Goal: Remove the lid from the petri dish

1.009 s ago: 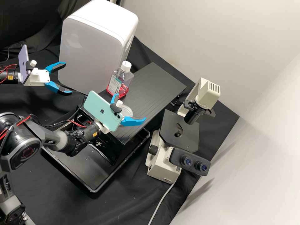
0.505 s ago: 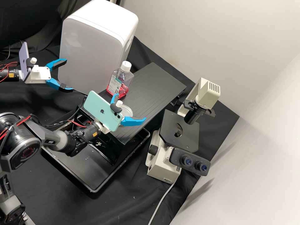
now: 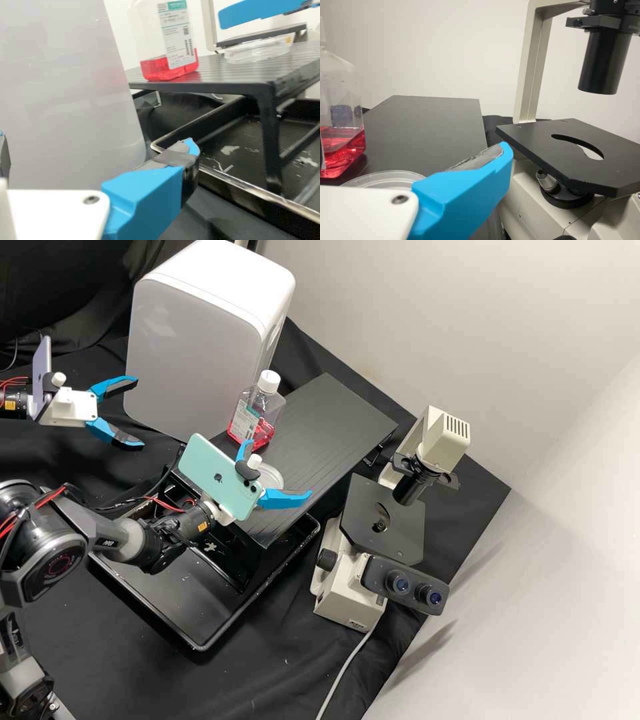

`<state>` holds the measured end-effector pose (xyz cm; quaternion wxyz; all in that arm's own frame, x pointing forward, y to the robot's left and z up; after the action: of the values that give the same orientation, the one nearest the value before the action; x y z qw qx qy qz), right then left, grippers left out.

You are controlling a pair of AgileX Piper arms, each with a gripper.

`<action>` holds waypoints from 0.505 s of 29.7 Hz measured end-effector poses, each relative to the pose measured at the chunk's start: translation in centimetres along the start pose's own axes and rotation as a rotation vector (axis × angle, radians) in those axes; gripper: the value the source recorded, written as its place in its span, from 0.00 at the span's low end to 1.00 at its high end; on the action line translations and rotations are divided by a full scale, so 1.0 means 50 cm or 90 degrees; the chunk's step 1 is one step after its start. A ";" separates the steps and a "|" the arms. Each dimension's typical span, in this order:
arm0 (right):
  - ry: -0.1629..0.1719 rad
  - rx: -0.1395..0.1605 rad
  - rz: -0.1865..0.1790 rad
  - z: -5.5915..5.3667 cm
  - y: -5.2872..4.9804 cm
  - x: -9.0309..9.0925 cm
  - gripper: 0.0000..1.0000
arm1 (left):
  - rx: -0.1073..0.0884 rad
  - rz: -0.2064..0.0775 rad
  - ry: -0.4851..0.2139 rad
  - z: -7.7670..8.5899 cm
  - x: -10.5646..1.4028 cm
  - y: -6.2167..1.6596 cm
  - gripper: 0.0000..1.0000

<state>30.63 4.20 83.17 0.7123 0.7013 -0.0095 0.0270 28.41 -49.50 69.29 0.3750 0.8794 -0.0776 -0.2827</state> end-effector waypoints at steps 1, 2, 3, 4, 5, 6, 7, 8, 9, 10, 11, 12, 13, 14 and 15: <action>0.000 0.000 0.000 0.000 0.000 0.000 1.00 | 0.001 0.001 -0.003 0.003 -0.003 0.002 1.00; 0.000 0.000 0.000 0.000 0.000 0.000 1.00 | 0.001 -0.002 -0.007 0.007 -0.006 0.001 1.00; 0.000 0.000 0.000 0.000 0.000 0.000 1.00 | 0.002 -0.004 -0.011 0.009 -0.008 0.000 1.00; 0.000 0.000 0.000 0.000 0.000 0.000 1.00 | 0.003 -0.004 -0.016 0.012 -0.010 0.001 1.00; 0.000 0.000 0.000 0.000 0.000 0.000 1.00 | 0.005 -0.004 -0.023 0.016 -0.011 0.001 1.00; 0.000 0.000 0.000 0.000 0.000 0.000 1.00 | 0.006 -0.006 -0.024 0.018 -0.012 0.001 1.00; 0.000 0.000 0.000 0.000 0.000 0.000 1.00 | 0.006 -0.005 -0.026 0.019 -0.013 0.002 1.00; 0.000 0.000 0.000 0.000 0.000 0.000 1.00 | 0.007 -0.005 -0.029 0.020 -0.014 0.002 1.00; 0.000 0.000 0.000 0.000 0.000 0.000 1.00 | 0.007 -0.006 -0.029 0.021 -0.016 0.001 1.00; 0.000 0.000 0.000 0.000 0.000 0.000 1.00 | 0.007 -0.006 -0.029 0.021 -0.018 0.002 1.00; 0.000 0.000 0.000 0.000 0.000 0.000 1.00 | 0.007 -0.007 -0.029 0.022 -0.022 0.002 1.00; 0.000 0.000 0.000 0.000 0.000 0.000 1.00 | 0.007 -0.006 -0.030 0.024 -0.025 0.003 1.00; 0.000 0.000 0.000 0.000 0.000 0.000 1.00 | 0.007 -0.007 -0.031 0.025 -0.027 0.003 1.00; 0.000 0.000 0.000 0.000 0.000 0.000 1.00 | 0.006 -0.011 -0.034 0.029 -0.030 0.001 1.00; 0.000 0.000 0.000 0.000 0.000 0.000 1.00 | 0.006 -0.011 -0.036 0.030 -0.032 0.001 1.00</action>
<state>30.63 4.20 83.17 0.7123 0.7013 -0.0095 0.0270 26.26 -49.90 69.16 0.3663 0.8735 -0.0814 -0.3102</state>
